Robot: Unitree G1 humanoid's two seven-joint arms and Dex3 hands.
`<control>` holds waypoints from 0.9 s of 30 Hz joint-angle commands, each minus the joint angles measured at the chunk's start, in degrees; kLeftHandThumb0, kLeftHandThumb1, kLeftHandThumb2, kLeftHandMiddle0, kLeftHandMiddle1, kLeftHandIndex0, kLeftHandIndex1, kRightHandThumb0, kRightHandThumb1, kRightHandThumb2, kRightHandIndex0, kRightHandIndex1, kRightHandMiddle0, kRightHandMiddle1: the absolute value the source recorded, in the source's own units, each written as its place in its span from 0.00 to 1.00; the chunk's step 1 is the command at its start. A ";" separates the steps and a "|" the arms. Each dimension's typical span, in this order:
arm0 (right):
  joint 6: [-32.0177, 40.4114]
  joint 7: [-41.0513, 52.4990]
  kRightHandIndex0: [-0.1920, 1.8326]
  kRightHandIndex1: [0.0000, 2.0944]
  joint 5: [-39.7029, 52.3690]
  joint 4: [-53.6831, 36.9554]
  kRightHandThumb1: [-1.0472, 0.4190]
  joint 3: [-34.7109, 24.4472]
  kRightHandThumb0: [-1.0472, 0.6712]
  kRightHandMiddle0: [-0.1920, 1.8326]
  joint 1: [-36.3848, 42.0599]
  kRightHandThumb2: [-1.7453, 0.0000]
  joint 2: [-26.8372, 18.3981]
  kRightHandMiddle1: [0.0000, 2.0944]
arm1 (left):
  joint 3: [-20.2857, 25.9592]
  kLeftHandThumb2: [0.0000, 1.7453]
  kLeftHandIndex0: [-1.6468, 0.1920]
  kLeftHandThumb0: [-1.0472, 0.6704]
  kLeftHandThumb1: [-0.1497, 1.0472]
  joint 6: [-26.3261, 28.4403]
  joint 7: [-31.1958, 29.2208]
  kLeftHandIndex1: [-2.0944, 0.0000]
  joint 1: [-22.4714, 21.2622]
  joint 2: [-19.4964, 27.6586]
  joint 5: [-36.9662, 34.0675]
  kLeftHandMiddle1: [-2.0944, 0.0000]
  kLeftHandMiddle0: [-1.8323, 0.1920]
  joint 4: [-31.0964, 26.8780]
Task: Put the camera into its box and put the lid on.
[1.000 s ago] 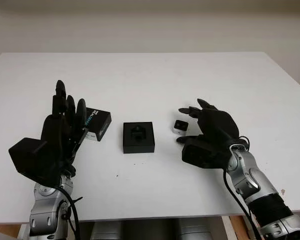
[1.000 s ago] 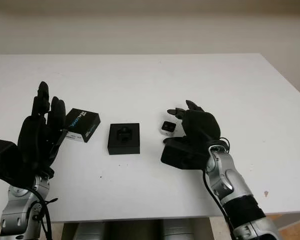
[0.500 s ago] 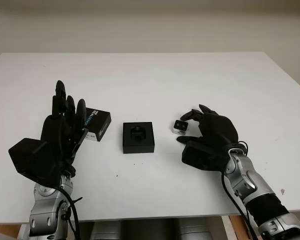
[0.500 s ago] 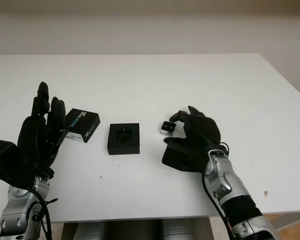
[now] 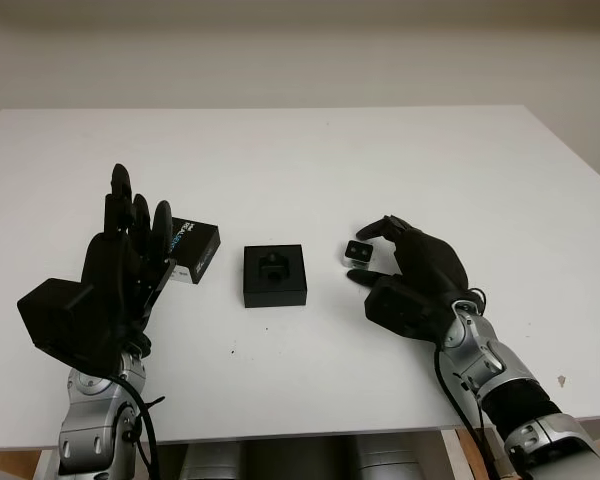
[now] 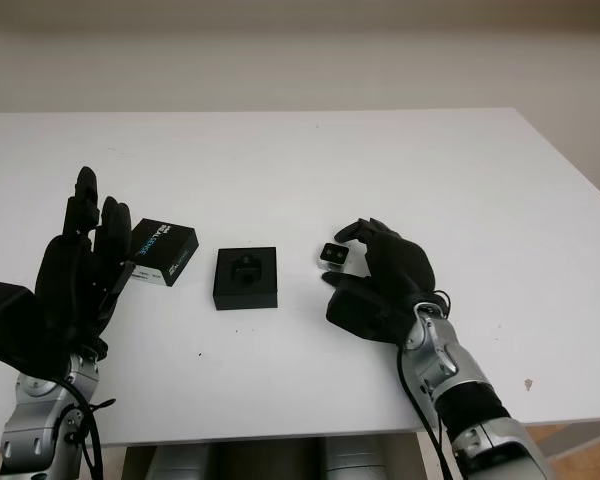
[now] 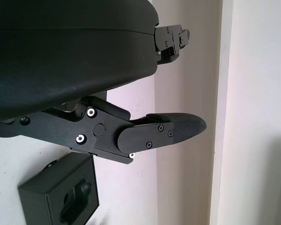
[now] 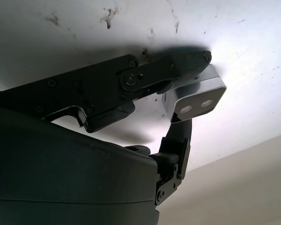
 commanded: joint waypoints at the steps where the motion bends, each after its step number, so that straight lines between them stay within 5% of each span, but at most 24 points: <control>1: -0.62 -0.40 0.25 0.04 0.36 1.75 0.09 0.61 0.29 0.26 0.04 0.97 0.82 0.55 | 0.00 0.30 0.97 0.29 1.00 -0.53 -0.17 0.98 -0.06 -0.04 -0.26 0.98 0.96 -0.53; 9: -2.85 -2.44 0.29 0.05 0.85 3.73 0.04 0.51 0.38 0.29 0.20 0.96 0.96 0.62 | -0.09 0.30 0.97 0.29 1.00 -0.39 0.01 0.97 -0.14 -0.01 -0.03 0.97 0.96 -0.59; 27: -11.65 -6.07 0.32 0.04 1.82 9.20 0.06 0.43 0.36 0.32 -1.57 0.97 0.19 0.64 | 0.07 0.29 0.97 0.28 1.00 -0.11 -0.13 0.98 -1.07 0.14 -0.16 0.98 0.96 0.21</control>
